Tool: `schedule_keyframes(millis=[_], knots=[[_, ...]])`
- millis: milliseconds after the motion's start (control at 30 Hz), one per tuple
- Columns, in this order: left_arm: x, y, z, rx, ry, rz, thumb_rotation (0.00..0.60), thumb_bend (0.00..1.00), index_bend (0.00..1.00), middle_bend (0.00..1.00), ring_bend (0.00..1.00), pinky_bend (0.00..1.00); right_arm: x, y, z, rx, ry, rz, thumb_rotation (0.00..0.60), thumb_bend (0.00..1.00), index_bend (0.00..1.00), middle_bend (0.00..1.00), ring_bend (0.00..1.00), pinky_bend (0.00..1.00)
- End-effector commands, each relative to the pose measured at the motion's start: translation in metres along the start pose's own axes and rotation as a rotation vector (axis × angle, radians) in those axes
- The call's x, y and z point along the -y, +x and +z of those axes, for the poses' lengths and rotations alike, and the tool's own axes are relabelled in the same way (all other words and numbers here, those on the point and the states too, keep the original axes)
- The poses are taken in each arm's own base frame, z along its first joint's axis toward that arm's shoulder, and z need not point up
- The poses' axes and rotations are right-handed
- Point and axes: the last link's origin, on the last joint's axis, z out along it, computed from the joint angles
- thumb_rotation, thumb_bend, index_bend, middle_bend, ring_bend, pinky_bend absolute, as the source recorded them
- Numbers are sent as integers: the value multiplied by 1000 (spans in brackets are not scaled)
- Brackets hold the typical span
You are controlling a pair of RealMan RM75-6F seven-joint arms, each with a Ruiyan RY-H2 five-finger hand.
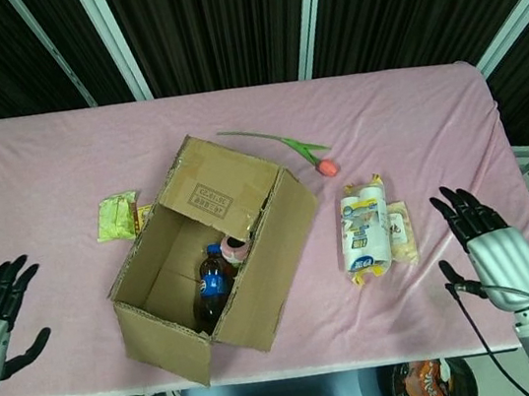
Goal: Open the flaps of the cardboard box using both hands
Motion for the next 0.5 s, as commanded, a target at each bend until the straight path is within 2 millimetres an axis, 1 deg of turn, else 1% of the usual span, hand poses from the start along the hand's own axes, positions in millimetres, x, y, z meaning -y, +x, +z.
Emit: schedule_keyframes(millis=[33,133,200,300,433,500], knots=[[23,-21,-25,-50,121,27,600,267,0,0,0,63,14,7,14,-4,51,21,600,393,0,0,0,217],[26,-23,-23,-72,123,9,600,267,0,0,0,62,30,14,29,-16,99,24,600,393,0,0,0,217],[29,-23,-23,-81,131,6,600,267,0,0,0,63,48,20,43,-27,148,34,600,393,0,0,0,217],[33,-25,-23,-75,138,-4,600,267,0,0,0,62,70,24,58,-17,187,57,600,393,0,0,0,217],[36,-27,-23,-67,147,-9,600,267,0,0,0,63,93,25,69,3,232,85,600,393,0,0,0,217],[37,-27,-22,-65,151,-18,600,267,0,0,0,63,110,22,75,26,266,114,600,395,0,0,5,217]])
